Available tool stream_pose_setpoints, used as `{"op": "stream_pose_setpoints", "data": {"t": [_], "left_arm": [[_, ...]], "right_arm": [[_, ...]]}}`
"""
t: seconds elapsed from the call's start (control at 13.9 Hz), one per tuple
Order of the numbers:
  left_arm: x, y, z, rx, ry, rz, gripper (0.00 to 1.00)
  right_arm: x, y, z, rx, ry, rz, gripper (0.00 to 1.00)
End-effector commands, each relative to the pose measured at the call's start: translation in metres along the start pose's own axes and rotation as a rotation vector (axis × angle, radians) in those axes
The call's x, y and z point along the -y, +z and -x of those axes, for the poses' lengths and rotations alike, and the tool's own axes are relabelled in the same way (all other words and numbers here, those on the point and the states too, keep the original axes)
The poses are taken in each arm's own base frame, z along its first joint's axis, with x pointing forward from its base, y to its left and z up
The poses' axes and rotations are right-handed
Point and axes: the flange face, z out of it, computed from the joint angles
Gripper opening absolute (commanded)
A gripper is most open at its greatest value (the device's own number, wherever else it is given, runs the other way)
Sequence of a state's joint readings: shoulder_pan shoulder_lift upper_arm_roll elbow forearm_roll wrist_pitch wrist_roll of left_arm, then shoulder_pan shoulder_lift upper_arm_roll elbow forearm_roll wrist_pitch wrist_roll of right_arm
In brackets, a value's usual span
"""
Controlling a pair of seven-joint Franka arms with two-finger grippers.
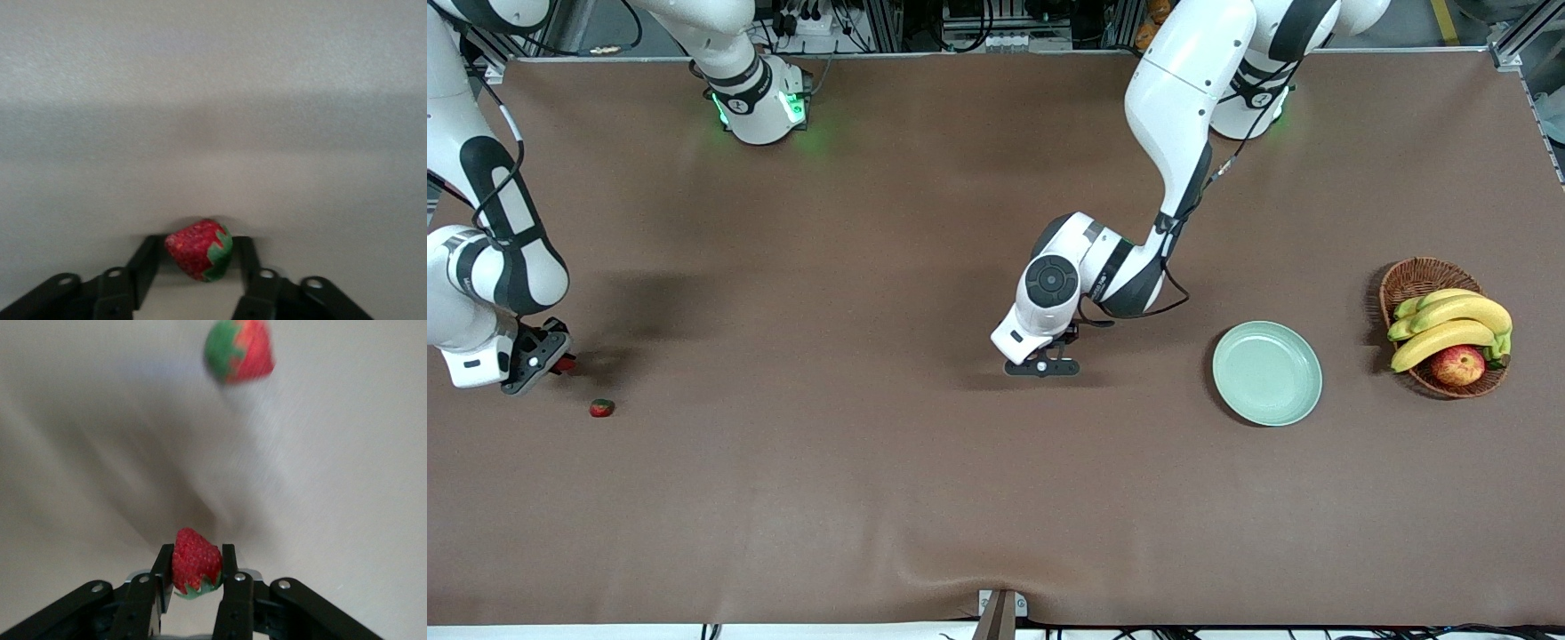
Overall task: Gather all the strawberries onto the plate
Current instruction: 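Grasp the middle strawberry with the left gripper while the right gripper grasps another, then drop the strawberry on the plate with the left gripper while the right carries another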
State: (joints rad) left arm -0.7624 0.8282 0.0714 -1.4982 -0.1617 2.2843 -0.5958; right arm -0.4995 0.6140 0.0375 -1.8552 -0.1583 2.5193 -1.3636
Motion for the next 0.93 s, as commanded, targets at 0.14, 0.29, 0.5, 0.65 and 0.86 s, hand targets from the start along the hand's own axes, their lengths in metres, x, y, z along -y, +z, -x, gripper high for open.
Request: {"op": "stream_pose_setpoints", "data": {"t": [0.14, 0.29, 0.5, 0.65, 0.86], "left_arm": [[0.001, -0.011, -0.004, -0.017, -0.002, 0.021, 0.37], [-0.004, -0.01, 0.0, -0.017, 0.006, 0.021, 0.16], [0.005, -0.034, -0.008, -0.027, 0.013, 0.029, 0.07], [0.03, -0.059, -0.026, -0.015, 0.027, 0.025, 0.08], [0.083, -0.083, -0.054, 0.011, 0.003, 0.022, 0.09]], "right_arm": [[-0.006, -0.06, -0.045, -0.087, -0.007, 0.034, 0.0], [0.009, -0.076, -0.091, -0.075, 0.002, -0.024, 0.0], [0.024, -0.09, -0.142, -0.112, 0.013, -0.051, 0.0], [0.03, -0.099, -0.164, -0.13, 0.033, -0.049, 0.0], [0.033, -0.105, -0.176, -0.137, 0.023, -0.041, 0.0]]}}
